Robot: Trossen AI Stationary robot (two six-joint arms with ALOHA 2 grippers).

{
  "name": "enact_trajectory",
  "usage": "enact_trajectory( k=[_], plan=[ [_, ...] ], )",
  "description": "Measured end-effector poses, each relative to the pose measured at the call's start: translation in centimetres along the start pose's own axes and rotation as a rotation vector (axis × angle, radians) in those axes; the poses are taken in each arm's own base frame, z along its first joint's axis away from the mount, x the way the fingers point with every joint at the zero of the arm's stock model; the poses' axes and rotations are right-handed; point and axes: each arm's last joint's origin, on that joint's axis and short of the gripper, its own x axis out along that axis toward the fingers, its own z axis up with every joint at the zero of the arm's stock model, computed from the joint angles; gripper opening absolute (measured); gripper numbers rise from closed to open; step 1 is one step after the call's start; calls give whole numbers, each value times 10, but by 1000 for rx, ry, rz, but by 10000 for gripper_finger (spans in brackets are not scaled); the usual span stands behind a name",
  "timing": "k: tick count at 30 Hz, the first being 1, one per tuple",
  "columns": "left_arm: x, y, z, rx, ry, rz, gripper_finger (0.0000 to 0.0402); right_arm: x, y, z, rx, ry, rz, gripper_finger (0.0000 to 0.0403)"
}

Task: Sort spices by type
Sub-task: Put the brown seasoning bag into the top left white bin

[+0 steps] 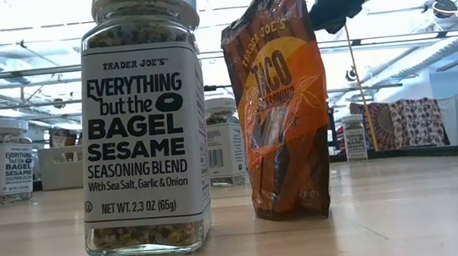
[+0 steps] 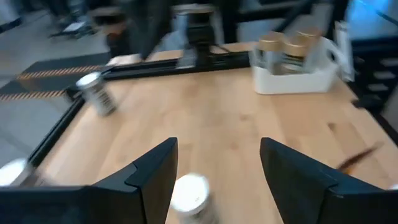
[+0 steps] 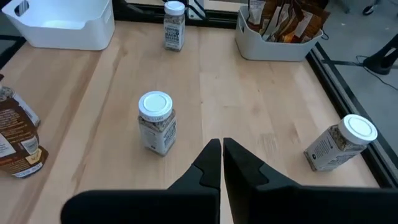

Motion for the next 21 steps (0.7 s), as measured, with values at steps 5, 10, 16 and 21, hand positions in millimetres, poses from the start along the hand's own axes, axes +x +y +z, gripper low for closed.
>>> enact_trajectory(
  k=[5,10,16,21],
  plan=[
    [26,-30,23,102,21,-85,233,0,0,0,18,2,2,0],
    [43,-41,50,-32,67,-72,233,0,1,0,41,4,4,0],
    [47,-56,74,-21,193,-189,233,0,3,-1,43,9,10,0],
    [54,-69,89,-29,191,-229,233,0,7,0,43,6,26,0]
  ],
)
